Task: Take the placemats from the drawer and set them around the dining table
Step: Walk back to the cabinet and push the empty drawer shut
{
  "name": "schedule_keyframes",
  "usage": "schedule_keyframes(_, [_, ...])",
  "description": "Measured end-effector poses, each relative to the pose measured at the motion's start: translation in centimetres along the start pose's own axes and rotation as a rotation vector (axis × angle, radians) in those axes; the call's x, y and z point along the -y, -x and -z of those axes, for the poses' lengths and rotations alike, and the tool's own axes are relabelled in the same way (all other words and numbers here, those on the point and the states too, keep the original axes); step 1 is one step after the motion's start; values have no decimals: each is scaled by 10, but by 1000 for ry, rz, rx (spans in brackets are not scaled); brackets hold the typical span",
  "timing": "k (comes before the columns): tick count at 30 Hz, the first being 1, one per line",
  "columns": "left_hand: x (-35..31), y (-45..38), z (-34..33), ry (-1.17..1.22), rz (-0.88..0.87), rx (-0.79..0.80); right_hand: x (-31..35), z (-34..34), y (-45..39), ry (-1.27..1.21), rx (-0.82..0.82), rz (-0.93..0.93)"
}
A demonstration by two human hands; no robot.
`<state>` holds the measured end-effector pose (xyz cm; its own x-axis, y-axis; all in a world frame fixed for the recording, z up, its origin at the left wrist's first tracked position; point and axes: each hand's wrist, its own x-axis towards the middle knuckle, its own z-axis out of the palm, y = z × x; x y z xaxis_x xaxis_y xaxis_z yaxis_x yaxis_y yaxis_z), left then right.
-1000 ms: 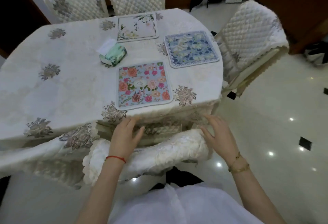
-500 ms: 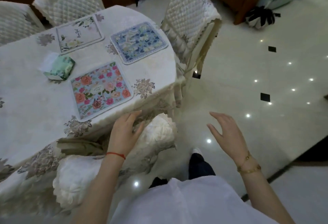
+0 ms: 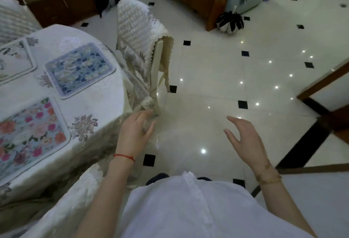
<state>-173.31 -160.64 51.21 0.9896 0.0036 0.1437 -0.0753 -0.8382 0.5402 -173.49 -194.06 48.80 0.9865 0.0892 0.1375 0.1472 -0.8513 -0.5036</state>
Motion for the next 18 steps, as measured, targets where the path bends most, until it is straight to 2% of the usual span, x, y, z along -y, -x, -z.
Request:
schedule_keyframes(5, [-36, -61, -37, -22, -4, 43, -49, 22, -46, -8, -17, -34])
schedule_keyframes(11, [-50, -143, -80, -16, -13, 103, -91, 20, -116, -27, 13, -80])
schedule_keyframes(18, [-57, -277, -118, -3, 0, 91, -132, 9, -254, -26, 35, -95])
